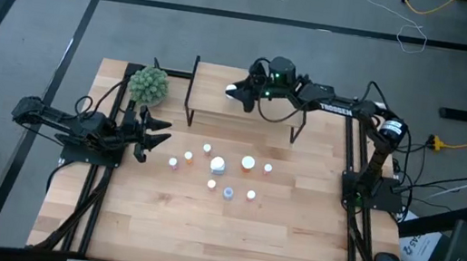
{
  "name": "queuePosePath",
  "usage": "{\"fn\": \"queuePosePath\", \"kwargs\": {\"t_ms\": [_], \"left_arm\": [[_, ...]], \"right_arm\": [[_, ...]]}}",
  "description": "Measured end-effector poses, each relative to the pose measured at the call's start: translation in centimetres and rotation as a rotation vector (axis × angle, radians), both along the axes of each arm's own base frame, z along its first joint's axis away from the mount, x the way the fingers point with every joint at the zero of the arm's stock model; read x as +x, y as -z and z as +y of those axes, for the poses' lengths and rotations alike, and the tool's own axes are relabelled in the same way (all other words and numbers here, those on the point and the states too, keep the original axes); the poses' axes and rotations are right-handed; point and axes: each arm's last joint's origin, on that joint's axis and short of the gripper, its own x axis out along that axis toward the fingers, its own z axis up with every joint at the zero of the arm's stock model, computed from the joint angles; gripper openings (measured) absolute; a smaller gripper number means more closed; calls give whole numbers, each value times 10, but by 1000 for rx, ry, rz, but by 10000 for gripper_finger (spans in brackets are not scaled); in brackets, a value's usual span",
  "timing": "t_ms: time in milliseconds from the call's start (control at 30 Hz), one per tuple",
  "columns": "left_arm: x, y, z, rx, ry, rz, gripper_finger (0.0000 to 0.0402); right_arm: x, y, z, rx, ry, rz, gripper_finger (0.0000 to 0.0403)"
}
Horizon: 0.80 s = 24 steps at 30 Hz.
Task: Pick and place medicine bottles onto shelf by color
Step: Put the white medicine bottle on the shelf
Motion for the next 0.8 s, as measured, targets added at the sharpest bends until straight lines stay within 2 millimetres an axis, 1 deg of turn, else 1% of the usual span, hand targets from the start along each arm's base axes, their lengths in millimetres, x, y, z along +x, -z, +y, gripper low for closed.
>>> {"fn": "queuePosePath", "kwargs": {"t_ms": [233, 367, 567, 800], "left_arm": [[0, 0, 0, 0, 0, 0, 186], [0, 0, 0, 0, 0, 0, 186], [0, 0, 0, 0, 0, 0, 186], [0, 0, 0, 0, 0, 0, 186]], "right_arm": [[4, 1, 9, 0, -25, 11, 170], [10, 7, 15, -13, -51, 19, 170], [14, 14, 11, 23, -22, 1, 171], [15, 13, 12, 16, -27, -9, 190]]}}
